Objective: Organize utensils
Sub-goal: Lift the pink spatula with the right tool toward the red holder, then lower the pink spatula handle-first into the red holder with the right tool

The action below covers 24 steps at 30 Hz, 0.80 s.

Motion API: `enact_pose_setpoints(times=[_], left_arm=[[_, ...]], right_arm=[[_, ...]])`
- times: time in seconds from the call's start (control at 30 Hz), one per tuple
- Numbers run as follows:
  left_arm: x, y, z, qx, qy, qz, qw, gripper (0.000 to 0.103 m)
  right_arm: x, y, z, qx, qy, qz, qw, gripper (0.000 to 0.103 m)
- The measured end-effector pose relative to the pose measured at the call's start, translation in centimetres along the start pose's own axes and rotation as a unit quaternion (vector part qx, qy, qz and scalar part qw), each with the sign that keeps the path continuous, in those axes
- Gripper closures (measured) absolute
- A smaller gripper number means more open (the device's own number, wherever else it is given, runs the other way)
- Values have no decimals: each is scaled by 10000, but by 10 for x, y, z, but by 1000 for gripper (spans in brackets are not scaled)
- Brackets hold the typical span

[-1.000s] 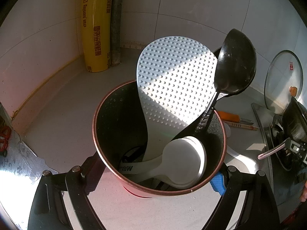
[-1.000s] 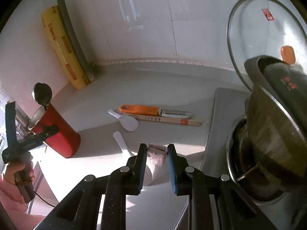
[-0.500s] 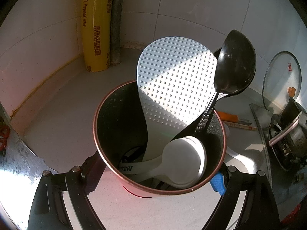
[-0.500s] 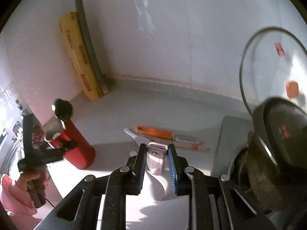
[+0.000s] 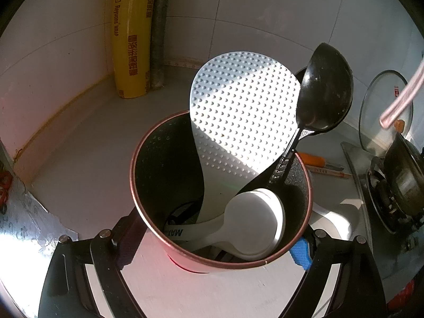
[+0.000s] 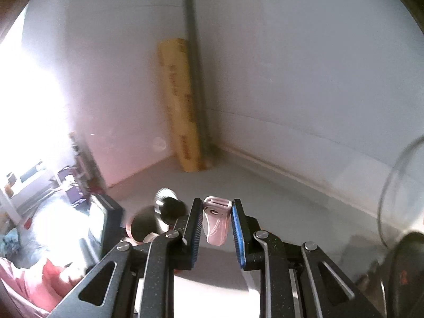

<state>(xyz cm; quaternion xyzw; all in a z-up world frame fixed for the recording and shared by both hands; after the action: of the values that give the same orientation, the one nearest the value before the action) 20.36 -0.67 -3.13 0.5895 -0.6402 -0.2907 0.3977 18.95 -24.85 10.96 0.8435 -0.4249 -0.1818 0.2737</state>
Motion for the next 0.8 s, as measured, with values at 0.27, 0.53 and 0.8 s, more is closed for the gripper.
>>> enact_pose_setpoints(times=[0.27,0.53,0.8], left_arm=[[0,-3,-1,-11,-52,48,10000,11],[-1,-5,-2,-23,-99,88,9999,11],[-2,-5,-1,1,-107,106,9999,11]], right_arm=[[-50,-25,-22,-76,486,-459,9977,80],[-69,-39,-27,-148,681,-751,9947,80],[-71,-67,-25,-464,630,-884,9930,80]])
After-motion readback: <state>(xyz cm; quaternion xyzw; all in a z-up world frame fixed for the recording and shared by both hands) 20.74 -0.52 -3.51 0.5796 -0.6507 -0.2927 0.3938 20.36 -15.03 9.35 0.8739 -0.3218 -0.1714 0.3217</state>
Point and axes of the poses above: each gripper's, at about its wrist camera, not at the fingertips, and y roughly against the way its jaws point, x to its right, z to its underside, the point moved 1 cm from there along -y, roughly the way its jaws point, and after that the axes turned 9 degrees about -x, right-handed, at the moved point
